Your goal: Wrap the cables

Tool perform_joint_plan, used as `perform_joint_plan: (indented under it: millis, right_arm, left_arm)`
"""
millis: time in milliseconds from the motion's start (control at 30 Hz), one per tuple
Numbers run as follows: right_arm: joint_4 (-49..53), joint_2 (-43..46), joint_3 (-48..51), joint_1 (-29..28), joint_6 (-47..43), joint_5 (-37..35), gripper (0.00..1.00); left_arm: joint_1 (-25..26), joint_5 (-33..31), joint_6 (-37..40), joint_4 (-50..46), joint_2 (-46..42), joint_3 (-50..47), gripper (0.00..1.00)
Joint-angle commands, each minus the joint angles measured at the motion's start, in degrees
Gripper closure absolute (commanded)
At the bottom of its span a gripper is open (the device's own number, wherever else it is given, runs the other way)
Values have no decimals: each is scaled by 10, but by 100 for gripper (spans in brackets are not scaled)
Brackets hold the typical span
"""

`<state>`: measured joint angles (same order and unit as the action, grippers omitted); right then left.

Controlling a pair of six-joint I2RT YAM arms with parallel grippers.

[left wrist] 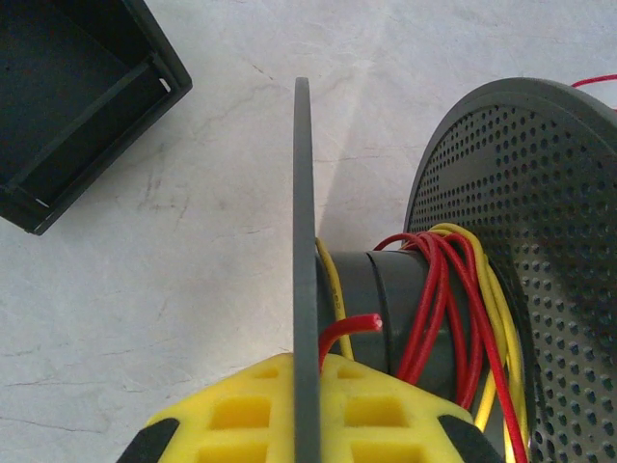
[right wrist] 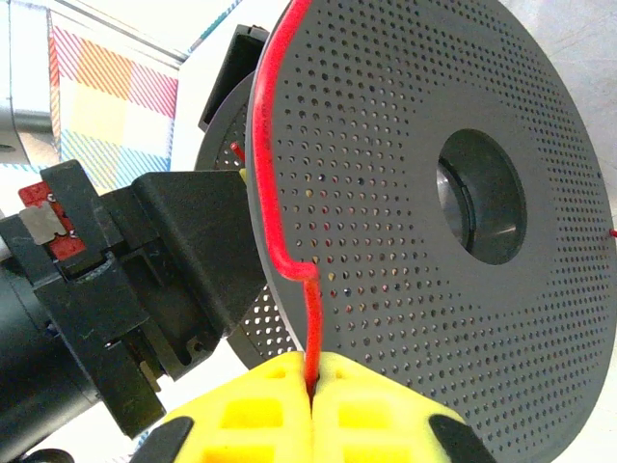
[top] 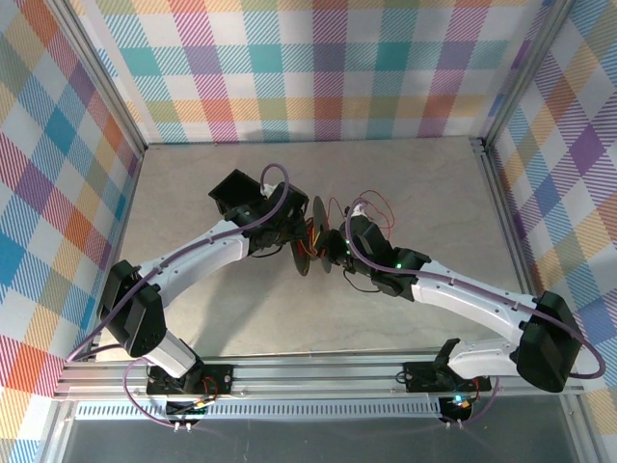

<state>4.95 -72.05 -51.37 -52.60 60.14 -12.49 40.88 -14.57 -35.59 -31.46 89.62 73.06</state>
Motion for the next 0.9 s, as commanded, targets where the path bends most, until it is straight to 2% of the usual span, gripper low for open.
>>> perform_joint_plan:
  millis: [0,67,133,367,467,567,667,867]
  right_arm:
    - [15,14,-6,-15,5,19,100]
    - [27,19,-18,-15,-9,19,90]
    - [41,29,-30,-15,-25,19,76]
    - [99,92,-55,-11,-82,23,43]
    - [126,118,-64,9,-119,55,30]
    - [141,137,-73,55,-174,128,16]
    - [170,126,-95,126,-225,221,12]
    - [199,55,-120,265,-355,393,17]
  left_arm:
    - [-30,-54,-14,9,-9,12,100]
    - [-29,-48,-5,13,-13,11,100]
    - [-27,-46,7,22,-18,5,100]
    - [-23,-60,52,40,-41,-18,100]
    - [-23,-56,79,51,-56,-29,100]
    - [-23,-44,108,46,-71,-35,100]
    - [-23,-11,137,44,-94,-44,100]
    - [-22,78,177,5,-129,-27,100]
